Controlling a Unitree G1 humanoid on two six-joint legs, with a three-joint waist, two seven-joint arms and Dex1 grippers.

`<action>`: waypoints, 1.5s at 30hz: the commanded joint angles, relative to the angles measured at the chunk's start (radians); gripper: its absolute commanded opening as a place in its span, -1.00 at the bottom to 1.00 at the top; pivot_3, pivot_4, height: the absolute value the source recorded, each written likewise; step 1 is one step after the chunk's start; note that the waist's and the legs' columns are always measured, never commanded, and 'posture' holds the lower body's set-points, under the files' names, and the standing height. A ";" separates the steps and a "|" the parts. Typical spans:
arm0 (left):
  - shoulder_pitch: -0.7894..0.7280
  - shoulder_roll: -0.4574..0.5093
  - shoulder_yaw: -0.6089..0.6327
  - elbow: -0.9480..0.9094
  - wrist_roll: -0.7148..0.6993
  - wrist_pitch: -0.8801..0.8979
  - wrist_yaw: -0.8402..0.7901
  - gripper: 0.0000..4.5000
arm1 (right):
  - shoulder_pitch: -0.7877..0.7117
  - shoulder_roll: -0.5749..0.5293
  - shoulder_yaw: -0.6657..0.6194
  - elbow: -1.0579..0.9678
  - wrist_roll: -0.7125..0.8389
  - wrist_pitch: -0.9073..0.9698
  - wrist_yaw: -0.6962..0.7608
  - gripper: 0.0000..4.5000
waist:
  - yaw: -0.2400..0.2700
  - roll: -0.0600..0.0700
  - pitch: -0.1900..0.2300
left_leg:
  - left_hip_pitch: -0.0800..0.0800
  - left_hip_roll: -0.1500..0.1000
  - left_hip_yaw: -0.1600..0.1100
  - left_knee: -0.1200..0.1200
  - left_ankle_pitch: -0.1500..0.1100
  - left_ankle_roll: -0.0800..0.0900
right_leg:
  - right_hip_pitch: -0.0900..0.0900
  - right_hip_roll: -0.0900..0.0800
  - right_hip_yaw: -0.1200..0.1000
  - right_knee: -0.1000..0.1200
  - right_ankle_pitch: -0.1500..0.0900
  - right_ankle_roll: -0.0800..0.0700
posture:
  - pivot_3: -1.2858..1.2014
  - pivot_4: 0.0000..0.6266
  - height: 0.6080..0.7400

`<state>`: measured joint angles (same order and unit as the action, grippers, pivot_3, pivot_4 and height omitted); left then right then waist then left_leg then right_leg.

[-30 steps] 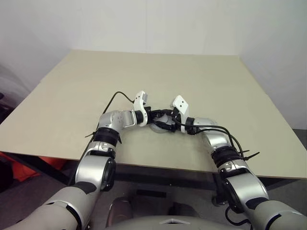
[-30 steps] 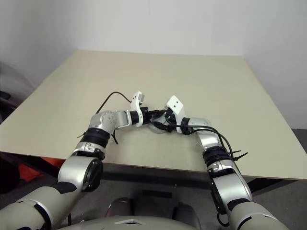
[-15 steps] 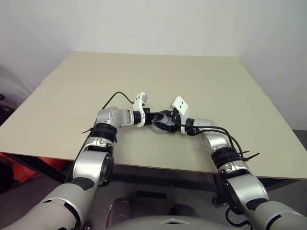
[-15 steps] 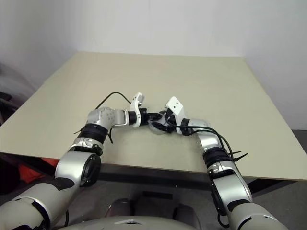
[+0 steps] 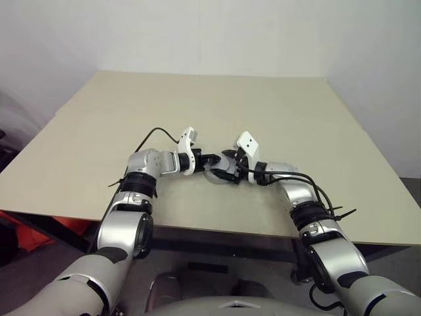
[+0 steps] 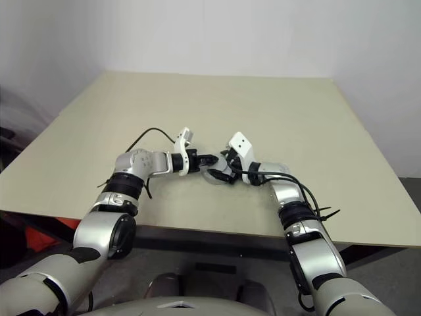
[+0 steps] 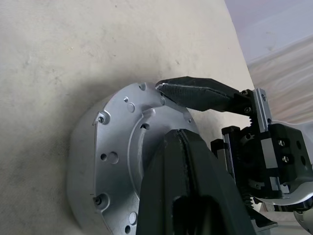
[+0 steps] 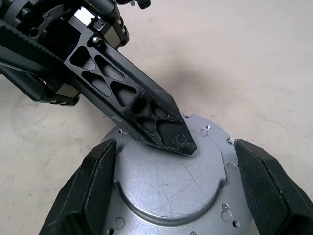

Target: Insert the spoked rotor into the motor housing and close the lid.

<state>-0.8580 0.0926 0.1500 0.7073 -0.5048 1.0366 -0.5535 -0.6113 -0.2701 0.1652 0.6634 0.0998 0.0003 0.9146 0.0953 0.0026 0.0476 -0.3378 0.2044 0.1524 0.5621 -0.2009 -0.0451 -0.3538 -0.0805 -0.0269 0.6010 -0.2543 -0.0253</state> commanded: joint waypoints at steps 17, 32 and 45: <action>0.036 0.012 -0.029 0.000 0.028 0.070 -0.006 -1.00 | 0.029 -0.012 -0.102 -0.158 0.159 0.128 0.156 0.93 | 0.000 0.000 0.000 | -0.014 0.000 0.000 0.000 0.001 0.005 | -0.012 0.001 -0.002 -0.004 0.001 0.000 | 0.03 -1.00 1.00; 0.029 0.014 -0.023 0.005 0.026 0.066 -0.010 -1.00 | -0.035 -0.035 -0.169 -0.095 0.154 0.206 0.014 0.93 | 0.001 0.000 0.001 | -0.012 0.000 0.000 0.000 0.001 0.000 | -0.012 0.001 -0.002 -0.004 0.001 0.000 | 0.03 -1.00 1.00; 0.036 0.022 -0.018 0.000 0.028 0.056 -0.007 -1.00 | -0.123 -0.245 -0.330 -0.215 0.463 1.204 0.035 0.93 | 0.006 0.003 0.003 | -0.012 0.000 0.000 0.001 0.004 0.001 | -0.011 0.002 -0.002 -0.003 0.001 0.000 | 0.03 -1.00 1.00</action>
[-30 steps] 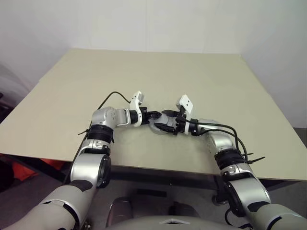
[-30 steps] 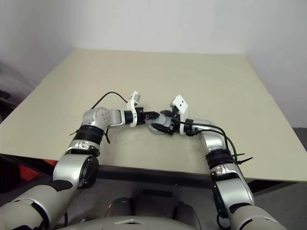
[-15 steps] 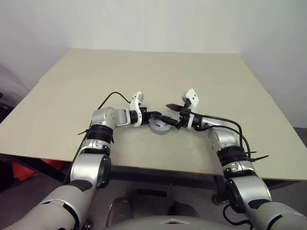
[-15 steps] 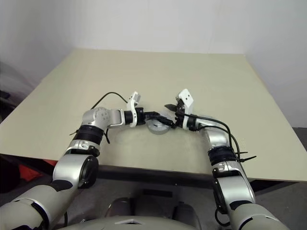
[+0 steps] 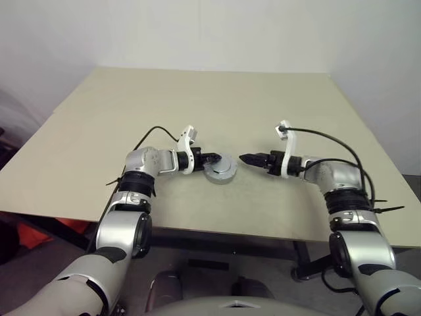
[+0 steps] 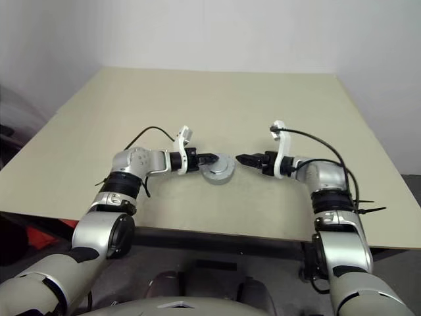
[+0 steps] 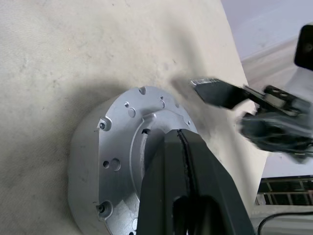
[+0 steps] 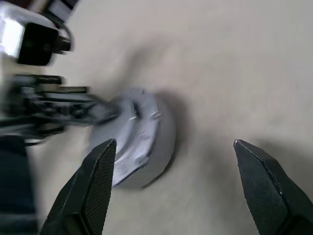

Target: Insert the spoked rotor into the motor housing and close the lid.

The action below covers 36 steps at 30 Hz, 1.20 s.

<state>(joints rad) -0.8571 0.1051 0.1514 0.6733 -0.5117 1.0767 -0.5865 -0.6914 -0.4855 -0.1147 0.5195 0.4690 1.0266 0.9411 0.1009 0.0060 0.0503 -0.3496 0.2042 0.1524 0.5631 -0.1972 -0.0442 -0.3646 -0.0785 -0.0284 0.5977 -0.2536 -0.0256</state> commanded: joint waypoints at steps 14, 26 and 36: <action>0.044 0.015 -0.016 0.010 0.033 0.010 0.032 -1.00 | 0.077 0.101 -0.087 -0.135 0.125 0.293 -0.179 0.93 | 0.008 0.000 0.000 | 0.001 0.001 0.000 0.000 0.001 -0.008 | -0.002 0.000 0.001 0.005 0.000 0.000 | 0.03 -1.00 1.00; 0.054 0.023 -0.020 -0.011 0.034 0.011 0.036 -1.00 | 0.010 0.261 -0.208 -0.074 0.166 0.216 -0.325 0.93 | -0.003 0.000 0.000 | 0.002 0.001 0.000 -0.002 0.004 -0.014 | -0.002 0.000 0.002 0.007 0.000 0.000 | 0.03 -1.00 1.00; 0.059 0.031 -0.014 -0.025 0.031 0.012 0.046 -1.00 | -0.024 0.365 -0.282 -0.097 0.207 0.248 -0.408 0.93 | -0.008 0.001 0.001 | 0.002 0.001 0.000 -0.005 0.007 -0.019 | -0.004 0.004 0.002 0.008 0.000 0.000 | 0.03 -1.00 1.00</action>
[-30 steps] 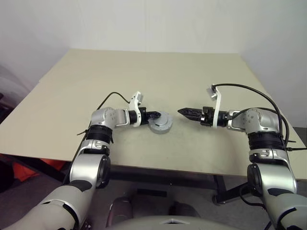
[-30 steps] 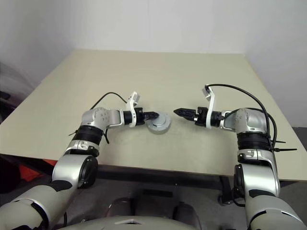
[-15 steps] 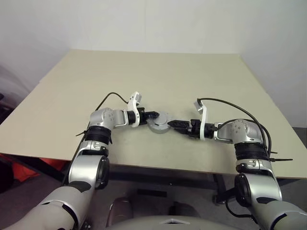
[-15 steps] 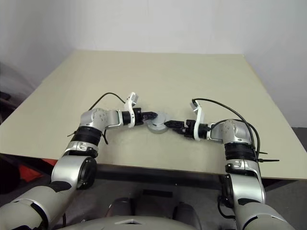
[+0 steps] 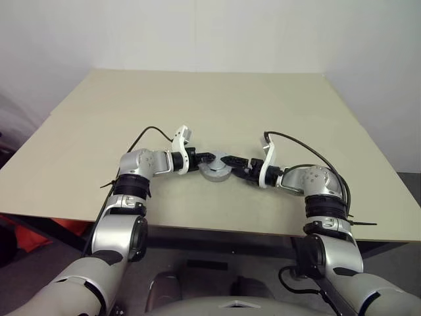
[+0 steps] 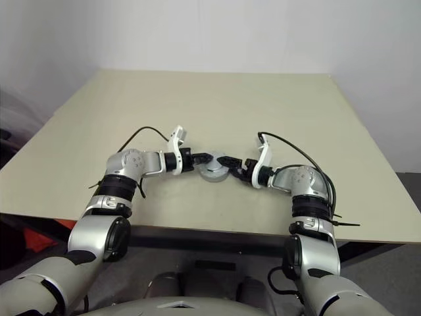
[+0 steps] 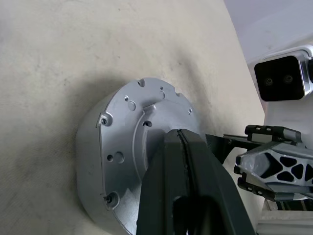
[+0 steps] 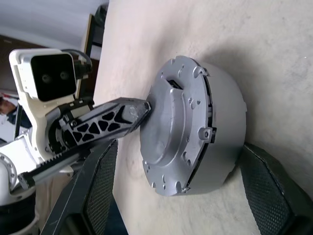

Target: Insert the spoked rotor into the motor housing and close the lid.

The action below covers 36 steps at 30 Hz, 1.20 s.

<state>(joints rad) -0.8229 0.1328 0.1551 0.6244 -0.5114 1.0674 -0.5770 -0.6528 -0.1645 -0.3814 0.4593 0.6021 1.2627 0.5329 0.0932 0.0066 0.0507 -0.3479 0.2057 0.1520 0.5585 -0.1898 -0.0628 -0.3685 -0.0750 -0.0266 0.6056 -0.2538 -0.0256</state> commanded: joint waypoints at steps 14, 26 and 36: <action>0.021 0.005 -0.005 0.026 0.031 0.011 0.048 -1.00 | -0.064 0.116 -0.016 -0.091 0.084 0.041 -0.024 0.93 | -0.003 0.001 0.000 | 0.001 0.000 0.000 -0.007 0.002 -0.003 | -0.002 0.001 0.000 0.000 -0.001 -0.001 | 0.03 -1.00 1.00; 0.015 0.007 0.006 0.032 0.031 -0.002 0.053 -1.00 | -0.032 0.104 0.053 -0.060 0.012 0.006 -0.047 0.93 | -0.018 0.001 0.000 | 0.003 0.000 0.000 -0.010 0.004 -0.006 | -0.002 0.002 0.000 0.000 -0.001 -0.001 | 0.03 -1.00 1.00; 0.011 0.004 0.001 0.036 0.034 -0.015 0.049 -1.00 | -0.056 0.108 -0.004 0.013 0.018 0.007 -0.108 0.39 | -0.018 0.001 0.000 | 0.004 0.000 0.000 -0.010 0.004 -0.006 | 0.000 0.002 0.000 0.000 -0.001 -0.002 | 0.03 -1.00 1.00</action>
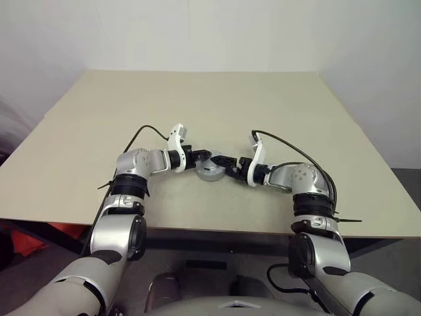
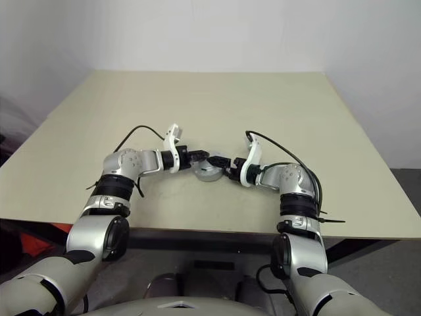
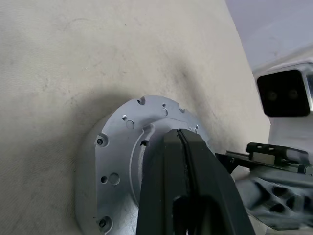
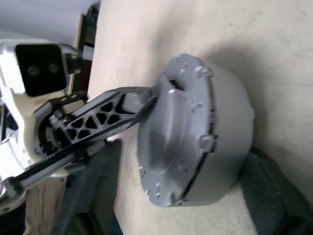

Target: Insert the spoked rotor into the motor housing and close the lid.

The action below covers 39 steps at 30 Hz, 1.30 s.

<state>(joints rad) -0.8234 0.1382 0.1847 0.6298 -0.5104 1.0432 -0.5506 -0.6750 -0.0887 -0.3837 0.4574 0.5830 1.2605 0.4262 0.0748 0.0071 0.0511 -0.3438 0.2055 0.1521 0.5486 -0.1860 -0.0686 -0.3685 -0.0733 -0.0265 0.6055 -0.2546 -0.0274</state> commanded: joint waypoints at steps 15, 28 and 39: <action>0.014 0.000 -0.034 0.031 0.039 -0.007 0.020 -1.00 | -0.080 0.048 -0.068 0.024 0.072 0.015 -0.024 -0.07 | 0.005 0.000 0.000 | -0.001 0.000 0.000 0.000 0.000 0.000 | -0.001 0.000 0.000 0.000 0.000 0.000 | 0.03 -1.00 1.00; 0.012 -0.004 -0.036 0.026 0.041 -0.015 0.013 -1.00 | -0.093 0.060 -0.079 0.041 0.061 -0.035 -0.060 -0.08 | 0.005 0.000 0.000 | -0.001 0.000 0.000 0.000 0.000 0.000 | -0.001 0.000 0.000 0.000 0.000 0.000 | 0.03 -1.00 1.00; 0.015 -0.006 -0.036 0.020 0.042 -0.017 0.013 -1.00 | -0.107 0.075 -0.111 0.059 0.069 -0.073 -0.107 -0.08 | 0.019 0.000 0.000 | -0.001 0.000 0.000 0.000 0.000 0.000 | -0.001 0.000 0.000 0.000 0.000 0.000 | 0.03 -1.00 1.00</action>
<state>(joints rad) -0.8271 0.1458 0.1878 0.6255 -0.4969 1.0030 -0.5525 -0.7379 -0.0406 -0.5085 0.5312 0.6078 1.1777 0.3159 0.0934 0.0073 0.0512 -0.3451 0.2050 0.1518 0.5481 -0.1859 -0.0684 -0.3695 -0.0735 -0.0268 0.6055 -0.2545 -0.0274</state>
